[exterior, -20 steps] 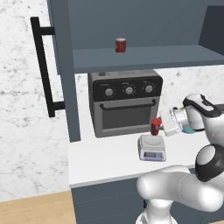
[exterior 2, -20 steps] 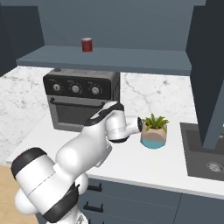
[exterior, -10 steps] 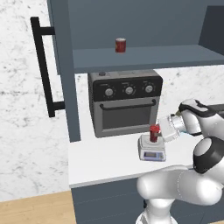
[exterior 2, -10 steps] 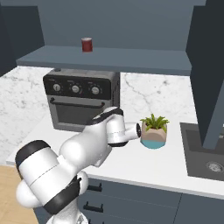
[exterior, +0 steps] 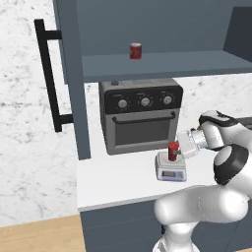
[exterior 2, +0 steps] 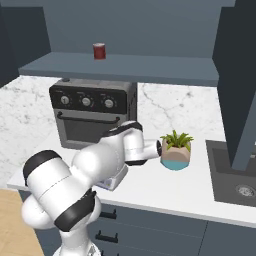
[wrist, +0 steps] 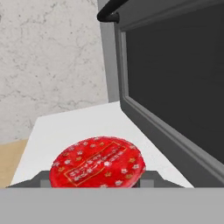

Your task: Pick the yogurt and place it on the digital scale for weighing, and close the cabinet.

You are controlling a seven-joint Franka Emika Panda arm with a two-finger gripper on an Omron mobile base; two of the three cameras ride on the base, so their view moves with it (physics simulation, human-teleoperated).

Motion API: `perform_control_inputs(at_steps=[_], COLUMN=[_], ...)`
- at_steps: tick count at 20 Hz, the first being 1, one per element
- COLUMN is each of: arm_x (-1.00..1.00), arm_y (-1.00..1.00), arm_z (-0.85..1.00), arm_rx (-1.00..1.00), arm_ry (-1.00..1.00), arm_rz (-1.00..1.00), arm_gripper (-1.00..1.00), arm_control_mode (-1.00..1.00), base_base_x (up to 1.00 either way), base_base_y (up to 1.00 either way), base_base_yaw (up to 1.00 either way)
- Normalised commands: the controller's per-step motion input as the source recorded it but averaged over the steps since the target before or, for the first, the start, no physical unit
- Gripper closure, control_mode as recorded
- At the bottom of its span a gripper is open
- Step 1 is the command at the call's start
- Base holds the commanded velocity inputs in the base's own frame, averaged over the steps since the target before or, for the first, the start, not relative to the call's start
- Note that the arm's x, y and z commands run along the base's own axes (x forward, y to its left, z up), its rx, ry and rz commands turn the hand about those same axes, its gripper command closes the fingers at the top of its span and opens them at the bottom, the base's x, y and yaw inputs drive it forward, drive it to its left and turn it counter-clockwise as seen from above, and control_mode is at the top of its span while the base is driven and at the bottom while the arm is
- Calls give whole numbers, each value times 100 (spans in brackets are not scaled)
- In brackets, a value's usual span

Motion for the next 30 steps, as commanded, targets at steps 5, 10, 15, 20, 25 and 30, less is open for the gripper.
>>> perform_control_inputs(at_steps=[5, 10, 15, 20, 25, 30], arm_x=[0, 0, 0, -3, 0, -4], arm_y=[0, 0, 0, -1, -14, -19], arm_z=[-41, -27, -13, 0, 0, 0], arm_rx=[0, 0, 0, 0, 0, 1], arm_ry=[0, 0, 0, 0, 0, 0], arm_rz=[0, 0, 0, 0, 0, 0], arm_gripper=[100, -100, -100, -100, -100, -100], arm_control_mode=[-100, -100, -100, -100, -100, -100], base_base_x=[0, 0, 0, 0, 0, 0], base_base_y=[0, 0, 0, 0, 0, 0], base_base_yaw=[0, 0, 0, 0, 0, 0])
